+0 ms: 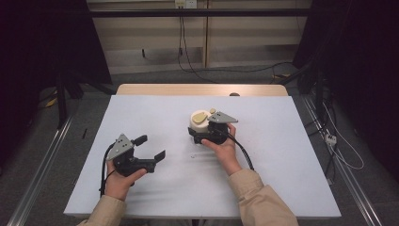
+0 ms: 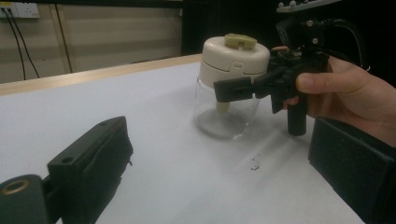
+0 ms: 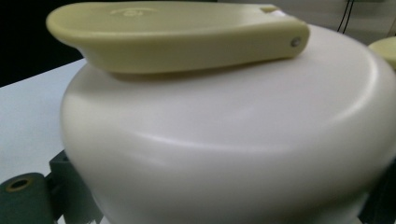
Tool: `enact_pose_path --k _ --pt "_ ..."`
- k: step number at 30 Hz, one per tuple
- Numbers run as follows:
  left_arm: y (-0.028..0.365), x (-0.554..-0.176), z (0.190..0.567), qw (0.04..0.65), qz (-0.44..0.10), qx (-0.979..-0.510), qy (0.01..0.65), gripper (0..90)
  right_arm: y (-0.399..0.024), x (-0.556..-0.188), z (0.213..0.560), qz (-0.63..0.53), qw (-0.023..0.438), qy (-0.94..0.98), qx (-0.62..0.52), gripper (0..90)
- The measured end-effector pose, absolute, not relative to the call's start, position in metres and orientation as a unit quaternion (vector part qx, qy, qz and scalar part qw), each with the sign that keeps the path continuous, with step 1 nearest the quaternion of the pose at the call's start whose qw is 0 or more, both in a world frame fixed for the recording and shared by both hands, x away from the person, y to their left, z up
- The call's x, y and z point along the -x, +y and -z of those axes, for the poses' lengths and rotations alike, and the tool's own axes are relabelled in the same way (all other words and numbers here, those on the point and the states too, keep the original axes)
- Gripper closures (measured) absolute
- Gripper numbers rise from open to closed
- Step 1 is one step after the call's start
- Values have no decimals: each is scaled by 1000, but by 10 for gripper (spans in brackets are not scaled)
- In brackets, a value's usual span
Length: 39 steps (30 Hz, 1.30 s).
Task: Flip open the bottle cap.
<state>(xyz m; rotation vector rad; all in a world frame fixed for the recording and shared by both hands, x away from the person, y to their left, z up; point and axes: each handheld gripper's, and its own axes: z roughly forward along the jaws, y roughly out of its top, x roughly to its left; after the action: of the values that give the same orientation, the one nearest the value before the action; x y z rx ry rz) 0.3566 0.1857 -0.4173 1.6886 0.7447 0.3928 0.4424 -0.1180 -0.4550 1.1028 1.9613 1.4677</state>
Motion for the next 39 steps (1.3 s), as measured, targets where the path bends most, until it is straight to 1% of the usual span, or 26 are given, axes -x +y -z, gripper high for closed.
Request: enact_pose_path --k 24,29,39 --pt "155 -378 414 583 -140 -736 313 138 -118 -442 455 -532 226 712 -400 63" --pt "150 -384 413 583 -132 -736 318 166 -118 -442 455 -532 226 712 -400 63" --pt "140 -392 416 571 -129 -745 320 271 -118 -442 455 -532 225 711 -400 63"
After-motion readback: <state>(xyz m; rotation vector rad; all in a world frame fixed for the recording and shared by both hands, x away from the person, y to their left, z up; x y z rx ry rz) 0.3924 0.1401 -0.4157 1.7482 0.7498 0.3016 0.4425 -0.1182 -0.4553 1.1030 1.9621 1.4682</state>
